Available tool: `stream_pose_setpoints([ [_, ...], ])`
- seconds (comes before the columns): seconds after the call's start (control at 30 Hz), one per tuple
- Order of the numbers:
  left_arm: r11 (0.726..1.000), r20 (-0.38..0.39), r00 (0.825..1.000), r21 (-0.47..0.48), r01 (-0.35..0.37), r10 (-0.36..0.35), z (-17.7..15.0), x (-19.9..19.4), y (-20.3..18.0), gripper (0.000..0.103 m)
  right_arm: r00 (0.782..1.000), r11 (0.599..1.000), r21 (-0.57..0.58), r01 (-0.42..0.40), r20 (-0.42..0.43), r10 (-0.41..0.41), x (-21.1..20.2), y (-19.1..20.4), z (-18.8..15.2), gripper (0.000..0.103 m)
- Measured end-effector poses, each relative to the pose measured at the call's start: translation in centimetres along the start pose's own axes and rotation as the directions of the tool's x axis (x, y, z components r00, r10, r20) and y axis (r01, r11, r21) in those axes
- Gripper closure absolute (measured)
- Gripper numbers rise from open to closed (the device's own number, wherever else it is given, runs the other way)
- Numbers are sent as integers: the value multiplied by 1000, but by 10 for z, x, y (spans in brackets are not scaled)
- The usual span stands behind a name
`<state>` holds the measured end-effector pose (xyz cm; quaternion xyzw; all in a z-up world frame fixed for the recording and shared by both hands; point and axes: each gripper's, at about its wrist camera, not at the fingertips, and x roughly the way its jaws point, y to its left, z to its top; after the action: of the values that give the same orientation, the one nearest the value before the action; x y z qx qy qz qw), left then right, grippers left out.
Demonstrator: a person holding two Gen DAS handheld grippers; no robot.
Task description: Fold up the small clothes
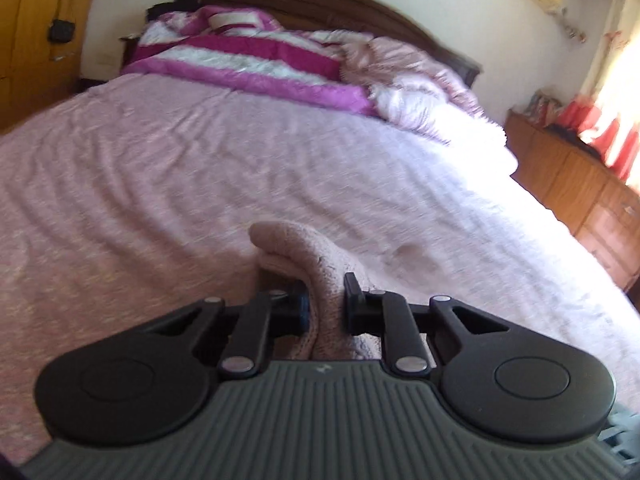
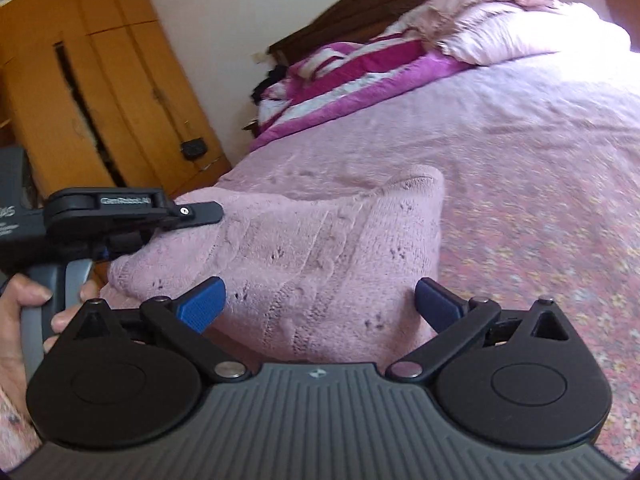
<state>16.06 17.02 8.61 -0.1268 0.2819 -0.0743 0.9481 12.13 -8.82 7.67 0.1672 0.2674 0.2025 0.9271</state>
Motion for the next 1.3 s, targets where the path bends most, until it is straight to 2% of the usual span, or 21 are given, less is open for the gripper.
stream_pose_setpoints([
  [0.13, 996, -79, 994, -25, -80, 78, -22, 18, 26, 84, 1000, 999, -35, 3, -31, -4, 8, 8, -6, 0],
  [0.27, 996, -77, 995, -56, -71, 66, -28, 15, 34, 77, 998, 1000, -27, 7, -62, -9, 13, 6, -9, 0],
  [0.33, 995, -78, 995, -74, -60, 54, -26, 11, 35, 71, 997, 1000, 3, 3, -71, -2, 13, -1, -7, 0],
  [0.4, 993, -88, 995, -97, -62, 54, -25, 8, 38, 52, 998, 999, 50, -6, -68, 9, 13, -10, -5, 0],
  [0.53, 990, -138, 990, -137, -32, 13, -29, 5, 46, 46, 996, 989, 148, -11, -89, 24, 21, -26, 3, 0],
  [0.6, 984, -171, 985, -180, 3, -35, -32, 9, 52, 37, 991, 981, 194, -10, -131, 36, 30, -32, 6, 0],
  [0.7, 981, -198, 977, -188, 45, -83, -38, 13, 55, 37, 980, 964, 265, 3, -194, 50, 44, -41, 9, 0],
  [0.77, 979, -203, 974, -196, 63, -104, -38, 14, 55, 37, 973, 950, 311, -23, -210, 92, 49, -46, 10, 0],
  [0.87, 950, -228, 951, -280, 141, -208, -41, 20, 60, 37, 967, 938, 344, -46, -221, 128, 59, -48, 9, 0],
  [1.0, 933, -223, 948, -331, 143, -225, -45, 27, 62, 36, 964, 932, 358, -52, -225, 140, 69, -46, 9, 0],
  [1.17, 906, -220, 941, -393, 155, -256, -44, 34, 65, 37, 960, 907, 415, -68, -219, 172, 81, -51, 13, 0],
  [1.23, 902, -223, 937, -400, 165, -270, -43, 36, 63, 42, 959, 893, 445, -69, -218, 183, 85, -52, 15, 0],
  [1.27, 904, -225, 937, -396, 161, -266, -44, 36, 61, 51, 958, 887, 457, -72, -215, 189, 86, -52, 16, 2],
  [1.3, 905, -219, 941, -397, 155, -258, -44, 36, 60, 56, 958, 883, 465, -70, -214, 189, 87, -51, 17, 6],
])
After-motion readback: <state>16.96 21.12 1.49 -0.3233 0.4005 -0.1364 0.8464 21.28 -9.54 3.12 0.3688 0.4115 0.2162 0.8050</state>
